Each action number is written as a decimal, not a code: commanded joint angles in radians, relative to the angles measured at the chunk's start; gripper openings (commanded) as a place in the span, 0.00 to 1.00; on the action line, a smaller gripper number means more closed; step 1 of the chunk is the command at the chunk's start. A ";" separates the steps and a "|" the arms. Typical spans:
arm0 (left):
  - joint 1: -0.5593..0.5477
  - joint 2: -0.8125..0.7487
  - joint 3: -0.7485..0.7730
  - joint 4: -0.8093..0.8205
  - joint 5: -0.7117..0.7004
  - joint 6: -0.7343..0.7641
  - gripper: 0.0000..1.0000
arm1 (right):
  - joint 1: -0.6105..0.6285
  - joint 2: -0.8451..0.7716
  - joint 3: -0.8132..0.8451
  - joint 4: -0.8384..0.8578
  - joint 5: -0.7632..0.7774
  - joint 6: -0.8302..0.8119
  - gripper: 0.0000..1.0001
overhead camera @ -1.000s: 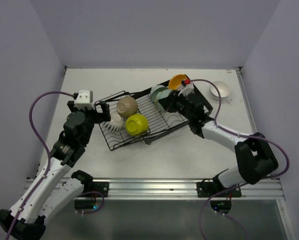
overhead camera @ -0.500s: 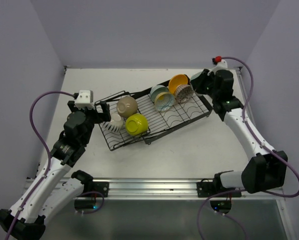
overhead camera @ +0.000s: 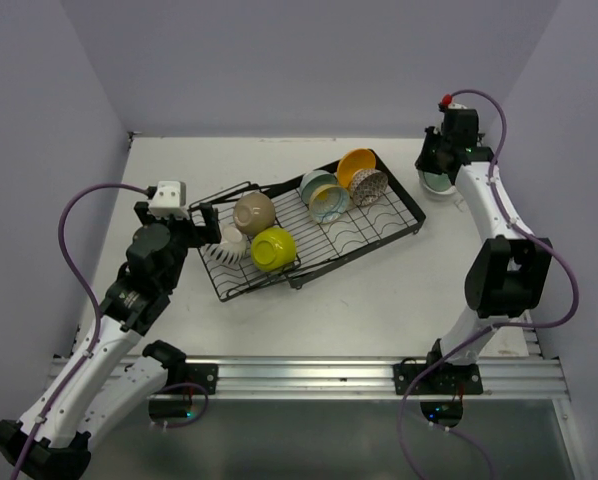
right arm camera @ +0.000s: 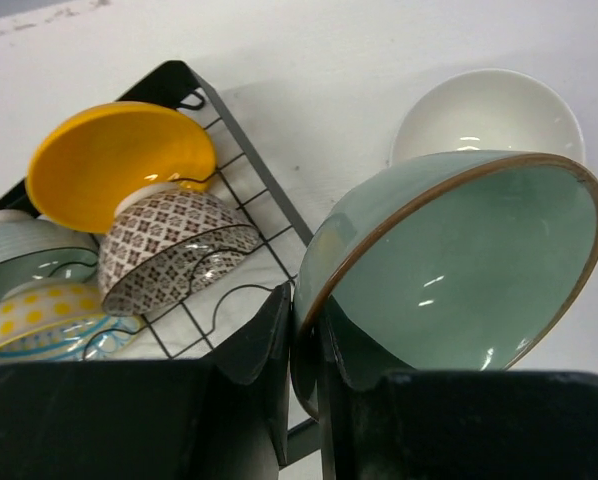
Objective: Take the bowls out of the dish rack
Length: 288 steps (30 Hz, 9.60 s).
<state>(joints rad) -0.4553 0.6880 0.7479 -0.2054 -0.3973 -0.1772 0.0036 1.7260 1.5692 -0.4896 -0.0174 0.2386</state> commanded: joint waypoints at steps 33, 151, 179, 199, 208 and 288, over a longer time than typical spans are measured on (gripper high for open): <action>-0.008 0.050 0.027 0.015 0.025 0.015 1.00 | -0.067 0.443 0.446 -0.187 0.157 -0.183 0.01; -0.008 0.008 0.024 0.003 -0.034 0.018 0.85 | 0.183 -0.244 -0.326 0.080 -0.087 0.125 0.67; -0.008 -0.001 0.024 0.001 -0.032 0.012 1.00 | 0.602 0.000 -0.314 0.574 -0.638 0.442 0.83; -0.008 -0.001 0.024 0.001 -0.028 0.015 1.00 | 0.681 0.076 -0.347 0.773 -0.731 0.599 0.76; -0.008 -0.001 0.024 0.000 -0.025 0.012 1.00 | 0.699 0.072 -0.377 0.841 -0.794 0.639 0.71; -0.008 -0.038 0.030 -0.002 0.005 0.001 1.00 | 0.164 -0.059 0.119 -0.047 -0.331 0.101 0.00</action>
<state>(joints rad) -0.4587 0.6598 0.7479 -0.2127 -0.4129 -0.1650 0.1986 1.6615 1.5757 -0.2882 -0.5388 0.5400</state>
